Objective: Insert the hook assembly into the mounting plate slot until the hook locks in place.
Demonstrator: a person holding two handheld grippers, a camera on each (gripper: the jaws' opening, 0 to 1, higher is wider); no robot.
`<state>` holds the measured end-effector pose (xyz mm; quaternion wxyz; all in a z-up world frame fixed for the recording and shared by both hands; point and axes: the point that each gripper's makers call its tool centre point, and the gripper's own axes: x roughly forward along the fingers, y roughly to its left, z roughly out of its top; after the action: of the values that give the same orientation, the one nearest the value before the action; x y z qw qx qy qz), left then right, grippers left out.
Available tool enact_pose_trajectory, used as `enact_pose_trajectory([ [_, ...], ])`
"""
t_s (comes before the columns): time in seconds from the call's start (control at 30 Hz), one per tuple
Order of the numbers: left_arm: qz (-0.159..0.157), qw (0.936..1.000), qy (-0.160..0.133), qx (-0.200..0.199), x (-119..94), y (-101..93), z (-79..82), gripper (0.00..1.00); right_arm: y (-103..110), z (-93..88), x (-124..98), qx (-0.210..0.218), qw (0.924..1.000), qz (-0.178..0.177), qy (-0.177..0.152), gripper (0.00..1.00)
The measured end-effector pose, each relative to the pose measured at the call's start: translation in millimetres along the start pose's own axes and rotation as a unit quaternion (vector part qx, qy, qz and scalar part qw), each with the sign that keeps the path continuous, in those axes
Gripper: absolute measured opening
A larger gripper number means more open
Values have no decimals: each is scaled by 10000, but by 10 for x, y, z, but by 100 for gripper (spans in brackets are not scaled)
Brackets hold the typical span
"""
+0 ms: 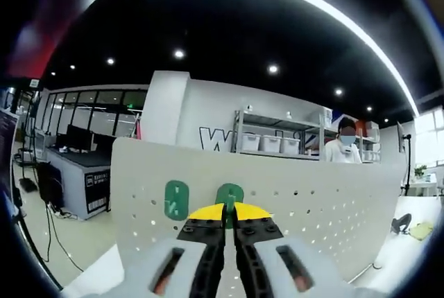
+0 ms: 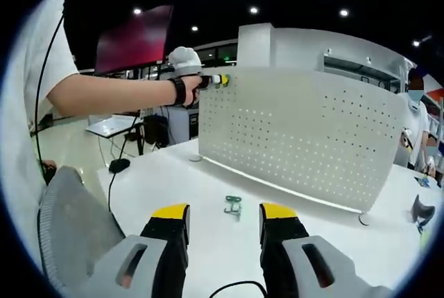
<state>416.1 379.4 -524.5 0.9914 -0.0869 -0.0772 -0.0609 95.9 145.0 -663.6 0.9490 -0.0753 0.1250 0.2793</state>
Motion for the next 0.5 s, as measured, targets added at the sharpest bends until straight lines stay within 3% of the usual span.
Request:
enact_pose_trajectory([
  [0.33, -8, 9999, -32, -100, 49, 8, 2, 3, 24, -7, 45, -20, 10000, 22, 48, 40],
  [0.5, 41, 9999, 92, -21, 93, -1, -39, 3, -6, 5, 37, -16, 10000, -20, 20, 40],
])
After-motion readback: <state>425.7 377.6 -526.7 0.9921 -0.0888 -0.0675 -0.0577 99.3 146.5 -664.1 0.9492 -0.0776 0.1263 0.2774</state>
